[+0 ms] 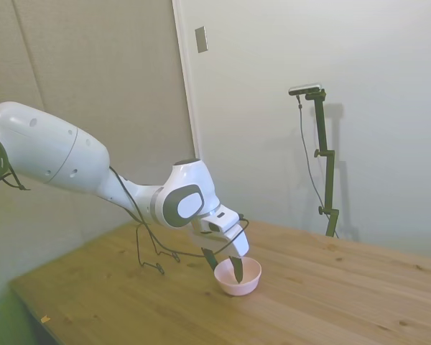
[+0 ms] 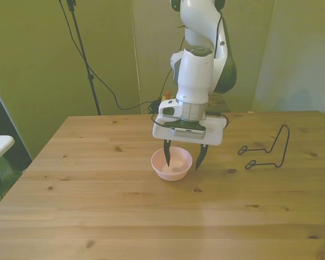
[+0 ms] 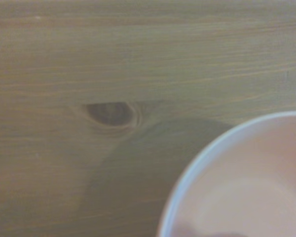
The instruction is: Load the bowl
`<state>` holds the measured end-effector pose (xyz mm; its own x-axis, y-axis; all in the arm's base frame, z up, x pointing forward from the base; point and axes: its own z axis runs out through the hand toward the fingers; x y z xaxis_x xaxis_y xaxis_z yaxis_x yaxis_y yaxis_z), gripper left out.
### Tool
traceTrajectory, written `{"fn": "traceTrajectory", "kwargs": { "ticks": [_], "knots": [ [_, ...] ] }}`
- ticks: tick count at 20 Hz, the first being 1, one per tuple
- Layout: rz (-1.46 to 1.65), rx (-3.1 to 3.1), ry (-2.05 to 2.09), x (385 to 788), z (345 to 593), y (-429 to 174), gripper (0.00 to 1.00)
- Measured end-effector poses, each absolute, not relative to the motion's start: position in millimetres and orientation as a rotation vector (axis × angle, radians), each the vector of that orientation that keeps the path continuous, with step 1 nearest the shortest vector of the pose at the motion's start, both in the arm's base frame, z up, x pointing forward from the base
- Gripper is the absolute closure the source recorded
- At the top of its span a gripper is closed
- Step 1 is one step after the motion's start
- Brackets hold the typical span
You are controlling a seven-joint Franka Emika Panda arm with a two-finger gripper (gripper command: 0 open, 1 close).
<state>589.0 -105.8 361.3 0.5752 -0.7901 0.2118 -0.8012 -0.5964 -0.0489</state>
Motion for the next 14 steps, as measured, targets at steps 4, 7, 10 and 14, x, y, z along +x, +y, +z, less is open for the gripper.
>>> {"fn": "traceTrajectory", "kwargs": {
  "ticks": [4,7,10,14],
  "knots": [
    [0.328,2.741,-1.388,589.0,361.3,-106.0,1.0],
    [0.327,2.741,-1.392,588.9,361.2,-106.4,1.0],
    [0.326,2.74,-1.396,588.8,361.2,-106.9,1.0],
    [0.328,2.74,-1.402,589.4,362.1,-108.0,1.0]
  ]
}}
